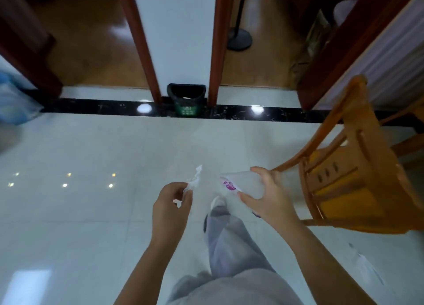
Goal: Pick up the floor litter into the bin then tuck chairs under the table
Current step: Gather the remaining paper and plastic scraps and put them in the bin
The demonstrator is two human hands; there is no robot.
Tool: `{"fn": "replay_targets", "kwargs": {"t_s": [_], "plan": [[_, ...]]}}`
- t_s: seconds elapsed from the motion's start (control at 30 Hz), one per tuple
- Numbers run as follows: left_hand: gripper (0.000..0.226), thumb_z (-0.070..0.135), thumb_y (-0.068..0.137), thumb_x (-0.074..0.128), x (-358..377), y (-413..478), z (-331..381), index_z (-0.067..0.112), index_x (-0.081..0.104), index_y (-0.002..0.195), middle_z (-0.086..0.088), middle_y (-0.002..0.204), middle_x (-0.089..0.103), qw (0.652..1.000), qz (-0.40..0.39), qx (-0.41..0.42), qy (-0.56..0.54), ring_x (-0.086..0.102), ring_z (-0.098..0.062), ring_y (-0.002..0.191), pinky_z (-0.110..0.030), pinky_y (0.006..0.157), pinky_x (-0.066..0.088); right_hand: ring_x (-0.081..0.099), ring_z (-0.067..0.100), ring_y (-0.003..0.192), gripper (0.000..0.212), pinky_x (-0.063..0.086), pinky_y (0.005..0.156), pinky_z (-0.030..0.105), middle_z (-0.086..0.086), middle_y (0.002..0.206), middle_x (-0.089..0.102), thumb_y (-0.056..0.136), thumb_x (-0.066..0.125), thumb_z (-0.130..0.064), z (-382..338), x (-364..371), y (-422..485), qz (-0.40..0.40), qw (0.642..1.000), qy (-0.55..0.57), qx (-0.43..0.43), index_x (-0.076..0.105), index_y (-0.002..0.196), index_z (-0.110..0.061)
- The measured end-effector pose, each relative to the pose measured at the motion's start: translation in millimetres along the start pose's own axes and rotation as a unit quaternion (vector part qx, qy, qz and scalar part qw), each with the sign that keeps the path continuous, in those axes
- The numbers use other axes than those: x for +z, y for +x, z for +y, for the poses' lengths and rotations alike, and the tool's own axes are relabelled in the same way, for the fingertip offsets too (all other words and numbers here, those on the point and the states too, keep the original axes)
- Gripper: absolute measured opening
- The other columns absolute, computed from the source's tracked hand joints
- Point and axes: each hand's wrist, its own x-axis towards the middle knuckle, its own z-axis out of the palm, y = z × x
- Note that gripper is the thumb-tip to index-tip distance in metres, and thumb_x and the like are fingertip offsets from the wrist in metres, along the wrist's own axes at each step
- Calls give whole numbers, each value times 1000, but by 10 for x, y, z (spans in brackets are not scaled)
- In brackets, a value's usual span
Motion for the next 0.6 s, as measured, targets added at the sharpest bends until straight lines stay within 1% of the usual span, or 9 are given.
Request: {"fn": "replay_targets", "kwargs": {"t_s": [0.1,0.17,0.27,0.33,0.43,0.53,0.6], "plan": [[5,14,86,61,89,552,77,18,63,87,7,81,63,1000,26,-8,6,56,2,75,-4,59,38,42,8,96,61,37,77,20,-2,127,35,75,70,-39,-98,84,664,-15,999,21,-22,41,128,-29],[4,16,86,61,157,977,183,20,62,85,7,81,64,999,34,-15,13,56,0,73,-5,58,38,44,9,97,61,39,78,21,-1,124,36,75,71,-37,-178,68,1146,-17,999,30,-40,42,127,-28],[3,18,87,60,241,1660,430,20,62,85,6,81,64,999,33,-21,27,57,-2,71,-4,57,38,40,7,92,61,39,76,22,-1,123,36,75,71,-37,-360,-67,1848,-15,998,19,-60,42,127,-28],[4,20,88,59,280,2086,612,19,62,88,7,80,63,998,39,-15,38,57,-2,70,-4,56,37,39,6,92,60,39,75,22,-2,121,35,75,70,-37,-477,-156,2243,-20,997,19,-71,42,128,-28],[3,19,88,59,322,2632,790,19,62,88,7,80,62,997,63,-4,39,56,-3,71,-5,57,37,42,9,96,61,39,75,22,-1,121,35,75,70,-37,-630,-218,2789,-31,996,18,-83,42,128,-27],[3,18,88,59,358,3031,832,20,61,86,5,80,63,997,72,-21,22,58,-7,73,-8,58,40,41,8,94,61,38,75,22,1,121,36,75,70,-37,-782,-194,3244,-38,996,22,-74,42,128,-27],[4,19,88,59,368,3309,813,20,61,85,5,80,64,997,68,-35,13,59,-10,72,-14,60,42,40,8,94,61,36,75,22,2,122,36,76,70,-37,-907,-134,3547,-43,996,19,-71,42,129,-27]]}}
